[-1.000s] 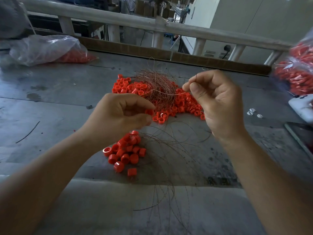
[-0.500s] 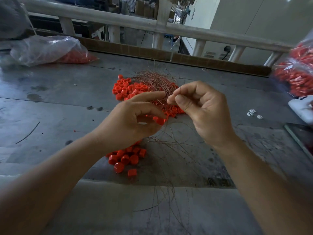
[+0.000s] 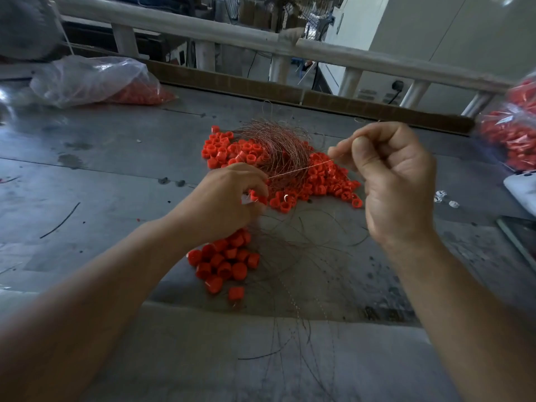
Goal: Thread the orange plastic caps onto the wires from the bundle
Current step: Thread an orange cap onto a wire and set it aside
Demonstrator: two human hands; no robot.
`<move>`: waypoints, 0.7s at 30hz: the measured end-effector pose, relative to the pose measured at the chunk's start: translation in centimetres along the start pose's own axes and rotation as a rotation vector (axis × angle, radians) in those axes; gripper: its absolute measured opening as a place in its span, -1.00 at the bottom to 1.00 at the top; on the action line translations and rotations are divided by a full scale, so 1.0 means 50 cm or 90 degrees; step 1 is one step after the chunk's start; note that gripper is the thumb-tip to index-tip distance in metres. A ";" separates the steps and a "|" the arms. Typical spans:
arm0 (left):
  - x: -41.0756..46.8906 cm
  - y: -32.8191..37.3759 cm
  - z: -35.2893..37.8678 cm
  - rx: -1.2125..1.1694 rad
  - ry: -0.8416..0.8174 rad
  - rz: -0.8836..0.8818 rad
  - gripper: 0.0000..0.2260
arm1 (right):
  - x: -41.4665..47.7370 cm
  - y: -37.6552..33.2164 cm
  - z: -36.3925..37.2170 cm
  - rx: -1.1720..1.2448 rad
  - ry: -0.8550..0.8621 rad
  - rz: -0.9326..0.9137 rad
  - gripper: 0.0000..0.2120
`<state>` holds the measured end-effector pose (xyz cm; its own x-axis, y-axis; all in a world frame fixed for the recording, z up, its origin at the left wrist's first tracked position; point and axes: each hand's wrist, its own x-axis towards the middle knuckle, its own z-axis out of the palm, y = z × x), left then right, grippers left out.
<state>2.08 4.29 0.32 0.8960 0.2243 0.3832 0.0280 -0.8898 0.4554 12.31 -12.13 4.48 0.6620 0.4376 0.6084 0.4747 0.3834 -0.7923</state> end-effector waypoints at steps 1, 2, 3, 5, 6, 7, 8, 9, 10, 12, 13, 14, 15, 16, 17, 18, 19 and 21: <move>0.000 -0.003 0.001 0.007 -0.004 -0.003 -0.84 | 0.003 -0.003 -0.003 0.010 0.021 -0.006 -0.87; -0.001 -0.006 0.001 0.010 -0.007 -0.007 -0.84 | 0.006 -0.007 -0.007 0.021 0.044 -0.010 -0.87; -0.001 -0.009 0.001 0.011 -0.007 -0.012 -0.85 | 0.011 -0.010 -0.012 0.030 0.067 -0.013 -0.88; -0.001 -0.010 -0.001 0.006 0.003 -0.017 -0.86 | 0.020 -0.013 -0.023 0.034 0.107 -0.014 -0.86; -0.001 -0.008 -0.002 -0.003 0.009 -0.021 -0.86 | 0.023 -0.013 -0.027 0.024 0.123 -0.012 -0.85; 0.000 -0.006 -0.002 -0.014 0.017 -0.029 -0.85 | 0.026 -0.012 -0.030 0.007 0.137 -0.011 -0.83; 0.000 -0.003 -0.002 -0.030 0.027 -0.042 -0.85 | 0.028 -0.011 -0.032 -0.011 0.149 -0.012 -0.81; -0.001 0.000 -0.004 -0.057 0.043 -0.061 -0.84 | 0.029 -0.011 -0.034 -0.029 0.155 -0.014 -0.80; -0.002 0.004 -0.007 -0.100 0.063 -0.086 -0.82 | 0.029 -0.011 -0.036 -0.047 0.155 -0.019 -0.80; -0.008 0.012 -0.018 -0.229 0.100 -0.128 -0.71 | 0.030 -0.012 -0.038 -0.104 0.134 -0.038 -0.81; -0.011 0.017 -0.024 -0.300 0.108 -0.136 -0.66 | 0.029 -0.012 -0.038 -0.141 0.116 -0.048 -0.80; -0.015 0.023 -0.031 -0.366 0.108 -0.135 -0.64 | 0.027 -0.012 -0.037 -0.174 0.093 -0.059 -0.80; -0.019 0.030 -0.036 -0.426 0.101 -0.131 -0.64 | 0.023 -0.011 -0.034 -0.205 0.065 -0.069 -0.80; -0.022 0.035 -0.040 -0.480 0.091 -0.126 -0.67 | 0.018 -0.011 -0.030 -0.234 0.032 -0.078 -0.80; -0.026 0.041 -0.043 -0.530 0.080 -0.123 -0.72 | 0.012 -0.010 -0.023 -0.259 -0.003 -0.083 -0.80; -0.028 0.045 -0.045 -0.570 0.070 -0.122 -0.76 | 0.005 -0.010 -0.015 -0.274 -0.037 -0.084 -0.79; -0.031 0.047 -0.046 -0.595 0.063 -0.122 -0.77 | -0.001 -0.010 -0.008 -0.276 -0.069 -0.082 -0.79; -0.033 0.052 -0.046 -0.612 0.058 -0.112 -0.78 | -0.012 -0.010 0.004 -0.282 -0.118 -0.086 -0.77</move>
<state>-0.33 2.50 2.74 0.8750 0.3884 0.2889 -0.2504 -0.1476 0.9568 11.54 -12.42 4.55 0.4821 0.5607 0.6733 0.7766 0.0822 -0.6245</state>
